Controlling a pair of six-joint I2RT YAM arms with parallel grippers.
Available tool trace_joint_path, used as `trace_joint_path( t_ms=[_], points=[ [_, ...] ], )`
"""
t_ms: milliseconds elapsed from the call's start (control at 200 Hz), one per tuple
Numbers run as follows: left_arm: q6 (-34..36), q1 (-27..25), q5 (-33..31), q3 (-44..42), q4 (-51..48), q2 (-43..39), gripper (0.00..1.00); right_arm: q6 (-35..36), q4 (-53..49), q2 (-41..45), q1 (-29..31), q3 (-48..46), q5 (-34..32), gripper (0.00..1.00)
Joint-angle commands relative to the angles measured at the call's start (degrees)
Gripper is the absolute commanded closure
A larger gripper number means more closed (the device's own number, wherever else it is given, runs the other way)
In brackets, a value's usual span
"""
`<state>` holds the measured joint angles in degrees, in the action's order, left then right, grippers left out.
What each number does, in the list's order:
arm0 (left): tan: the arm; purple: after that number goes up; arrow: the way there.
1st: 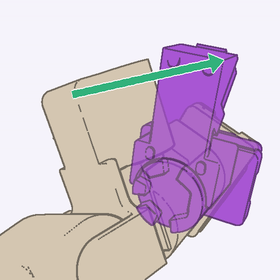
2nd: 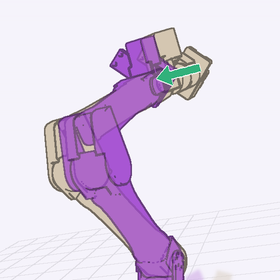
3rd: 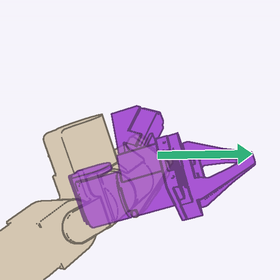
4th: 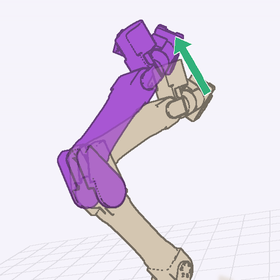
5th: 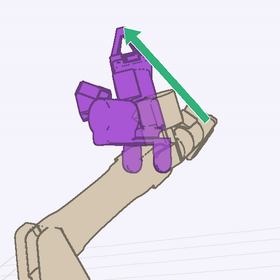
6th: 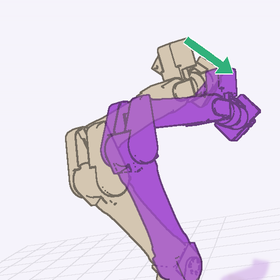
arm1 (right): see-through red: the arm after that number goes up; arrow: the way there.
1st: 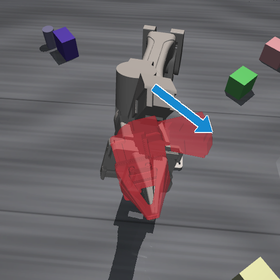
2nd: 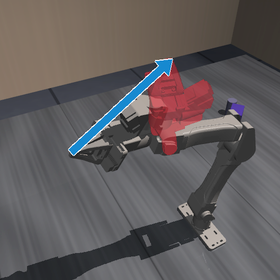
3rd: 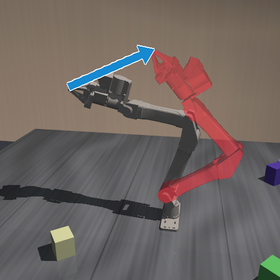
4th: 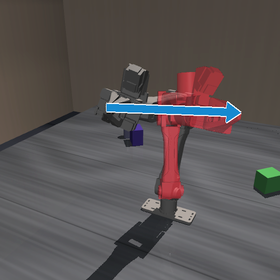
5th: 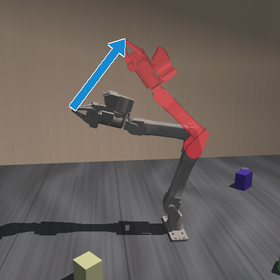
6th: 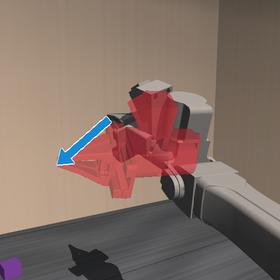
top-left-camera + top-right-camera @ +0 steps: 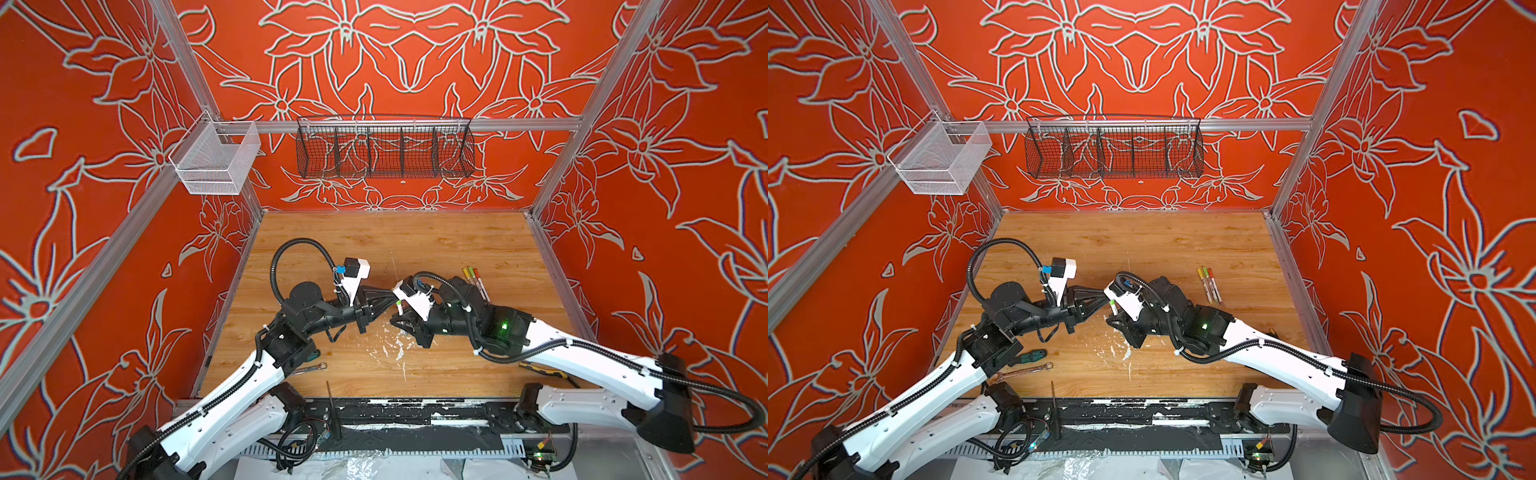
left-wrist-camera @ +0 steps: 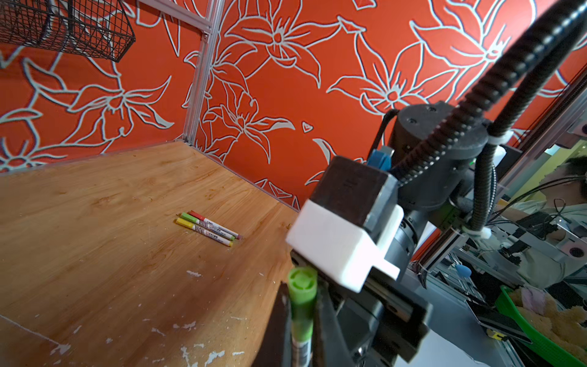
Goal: Insert the pens into the pen caps
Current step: 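Press the pen further into the cap while the left gripper pushes toward it, then open the left gripper while the right gripper carries the capped pen away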
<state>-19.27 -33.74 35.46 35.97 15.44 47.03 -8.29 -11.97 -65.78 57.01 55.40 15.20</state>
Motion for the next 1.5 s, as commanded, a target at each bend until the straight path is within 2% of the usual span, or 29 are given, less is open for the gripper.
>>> trace_joint_path(
  t_ms=[0,646,851,1081,1221,1311,1496],
  points=[
    [1.0,-2.56,8.33,-4.15,-16.18,1.06,1.0,1.5,15.98,2.8,-3.64,10.0,-5.22,1.0],
    [1.07,-2.83,8.06,-4.63,-15.71,2.72,1.0,3.71,17.8,-1.31,-5.33,21.73,-1.95,1.0],
    [1.07,-2.83,7.78,-4.68,-15.87,3.24,1.0,5.05,17.59,-2.45,-5.35,27.08,1.2,1.0],
    [1.12,-2.99,8.22,-4.5,-15.88,4.39,1.0,7.87,15.79,-4.53,-5.34,32.68,2.35,1.0],
    [1.17,-3.26,7.7,-4.53,-16.1,4.31,1.0,10.89,10.55,-6.78,-5.4,38.75,2.63,1.0],
    [1.48,-3.27,6.81,-4.44,-16.75,3.66,1.0,10.65,9.62,-6.73,-5.5,37.89,2.39,1.0],
    [1.8,-3.18,4.47,-4.2,-17.34,0.57,1.0,7.14,6.3,-3.5,-5.53,29.44,0.74,1.0]
  ],
)
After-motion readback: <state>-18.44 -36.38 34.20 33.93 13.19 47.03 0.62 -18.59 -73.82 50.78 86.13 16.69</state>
